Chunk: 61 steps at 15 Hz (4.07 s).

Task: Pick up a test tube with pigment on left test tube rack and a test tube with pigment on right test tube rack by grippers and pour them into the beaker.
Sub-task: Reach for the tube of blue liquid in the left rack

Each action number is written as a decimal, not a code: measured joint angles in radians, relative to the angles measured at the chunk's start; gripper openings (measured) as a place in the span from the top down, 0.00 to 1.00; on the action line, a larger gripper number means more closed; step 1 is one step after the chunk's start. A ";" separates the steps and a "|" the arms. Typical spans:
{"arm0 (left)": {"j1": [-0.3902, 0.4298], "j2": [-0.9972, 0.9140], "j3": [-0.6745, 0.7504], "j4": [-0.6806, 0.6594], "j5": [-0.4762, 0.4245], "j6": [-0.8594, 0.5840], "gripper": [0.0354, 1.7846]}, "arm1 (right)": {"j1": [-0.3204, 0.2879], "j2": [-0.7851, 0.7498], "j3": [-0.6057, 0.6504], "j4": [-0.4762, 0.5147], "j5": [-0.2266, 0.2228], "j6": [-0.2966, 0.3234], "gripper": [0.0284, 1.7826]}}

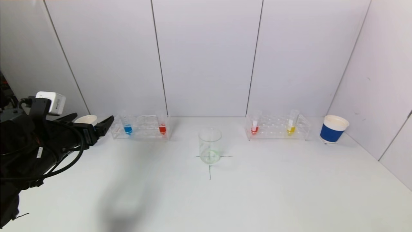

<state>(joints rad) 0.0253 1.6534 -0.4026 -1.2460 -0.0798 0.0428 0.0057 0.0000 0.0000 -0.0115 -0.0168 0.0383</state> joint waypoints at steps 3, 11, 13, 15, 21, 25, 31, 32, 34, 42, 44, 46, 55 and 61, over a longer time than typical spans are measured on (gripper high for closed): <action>0.017 0.187 0.001 -0.195 -0.043 0.002 0.01 | 0.000 0.000 0.000 0.000 0.000 0.000 0.01; 0.032 0.454 -0.117 -0.276 -0.100 0.007 0.01 | 0.000 0.000 0.000 0.000 0.000 0.000 0.01; 0.039 0.476 -0.144 -0.276 -0.100 0.009 0.01 | 0.000 0.000 0.000 0.000 0.000 0.000 0.01; 0.048 0.499 -0.174 -0.276 -0.100 0.009 0.01 | 0.000 0.000 0.000 0.000 0.000 0.000 0.01; 0.075 0.566 -0.282 -0.275 -0.095 0.011 0.01 | 0.000 0.000 0.000 0.000 0.000 0.000 0.01; 0.082 0.598 -0.334 -0.275 -0.096 0.012 0.01 | 0.000 0.000 0.000 0.001 0.000 0.000 0.01; 0.082 0.623 -0.369 -0.275 -0.099 0.012 0.01 | 0.000 0.000 0.000 0.000 0.000 0.000 0.01; 0.081 0.627 -0.377 -0.275 -0.099 0.013 0.01 | 0.000 0.000 0.000 0.000 0.000 0.000 0.01; 0.078 0.634 -0.392 -0.275 -0.099 0.014 0.01 | 0.000 0.000 0.000 0.000 0.000 0.000 0.01; 0.037 0.674 -0.456 -0.275 -0.093 0.032 0.01 | 0.000 0.000 0.000 0.000 0.000 0.000 0.01; 0.034 0.684 -0.469 -0.275 -0.091 0.037 0.01 | 0.000 0.000 0.000 0.000 0.000 0.000 0.01; 0.033 0.690 -0.477 -0.275 -0.091 0.037 0.01 | 0.000 0.000 0.000 0.000 0.000 0.000 0.01; 0.048 0.705 -0.517 -0.276 -0.086 0.036 0.01 | 0.000 0.000 0.000 0.000 0.000 0.000 0.01; 0.054 0.709 -0.524 -0.275 -0.083 0.036 0.01 | 0.000 0.000 0.000 0.000 0.000 0.000 0.01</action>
<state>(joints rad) 0.0791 2.3626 -0.9264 -1.5211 -0.1630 0.0791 0.0057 0.0000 0.0000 -0.0119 -0.0168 0.0383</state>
